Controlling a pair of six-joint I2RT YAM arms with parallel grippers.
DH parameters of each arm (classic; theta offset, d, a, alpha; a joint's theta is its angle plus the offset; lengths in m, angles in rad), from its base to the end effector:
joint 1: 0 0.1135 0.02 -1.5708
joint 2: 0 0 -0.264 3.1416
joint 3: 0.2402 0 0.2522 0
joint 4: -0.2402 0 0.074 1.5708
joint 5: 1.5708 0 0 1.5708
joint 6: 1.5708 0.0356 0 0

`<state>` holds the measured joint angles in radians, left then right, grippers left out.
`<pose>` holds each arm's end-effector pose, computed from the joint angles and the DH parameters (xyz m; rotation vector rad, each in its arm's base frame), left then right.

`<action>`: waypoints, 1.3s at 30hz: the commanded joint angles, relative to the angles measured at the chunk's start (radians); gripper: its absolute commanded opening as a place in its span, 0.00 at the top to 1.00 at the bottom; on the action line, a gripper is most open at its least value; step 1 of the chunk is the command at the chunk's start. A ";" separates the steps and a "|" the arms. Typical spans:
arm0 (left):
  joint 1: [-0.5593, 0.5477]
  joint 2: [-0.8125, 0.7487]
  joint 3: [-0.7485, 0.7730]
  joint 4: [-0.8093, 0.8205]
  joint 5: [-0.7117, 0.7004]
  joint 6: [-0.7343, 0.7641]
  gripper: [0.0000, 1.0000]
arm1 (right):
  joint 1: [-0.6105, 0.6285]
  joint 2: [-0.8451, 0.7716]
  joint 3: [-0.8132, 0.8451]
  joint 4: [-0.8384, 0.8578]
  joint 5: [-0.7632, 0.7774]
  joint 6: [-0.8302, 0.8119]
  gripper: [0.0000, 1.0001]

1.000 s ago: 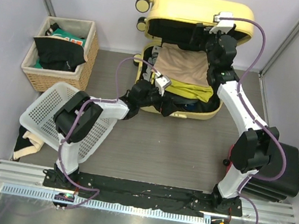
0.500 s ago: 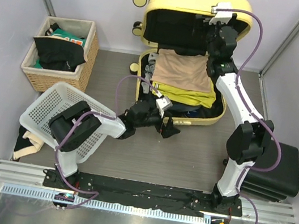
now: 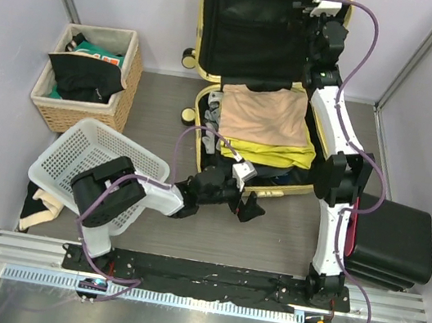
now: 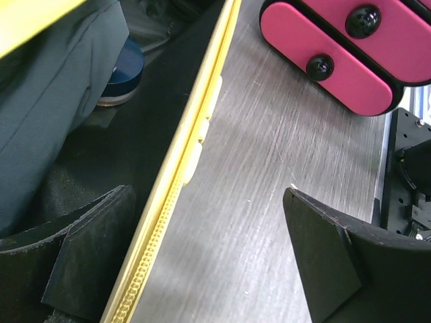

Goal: Open, take out, and arrange the luggage

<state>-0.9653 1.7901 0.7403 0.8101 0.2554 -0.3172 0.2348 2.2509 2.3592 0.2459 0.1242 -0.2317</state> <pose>0.1957 -0.2984 0.1628 0.8055 1.7821 -1.1140 0.5122 0.1180 0.4428 -0.1753 1.2071 -0.0728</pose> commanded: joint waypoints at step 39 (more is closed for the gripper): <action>0.729 -0.823 0.162 -1.232 -0.073 -0.186 0.00 | -0.012 -1.033 -1.327 -0.009 -0.460 0.723 0.05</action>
<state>-0.3008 1.0206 1.0119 -0.3431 -0.0086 -0.3893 0.2150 1.2514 1.1450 0.3775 -0.3019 0.4000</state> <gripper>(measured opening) 0.996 0.950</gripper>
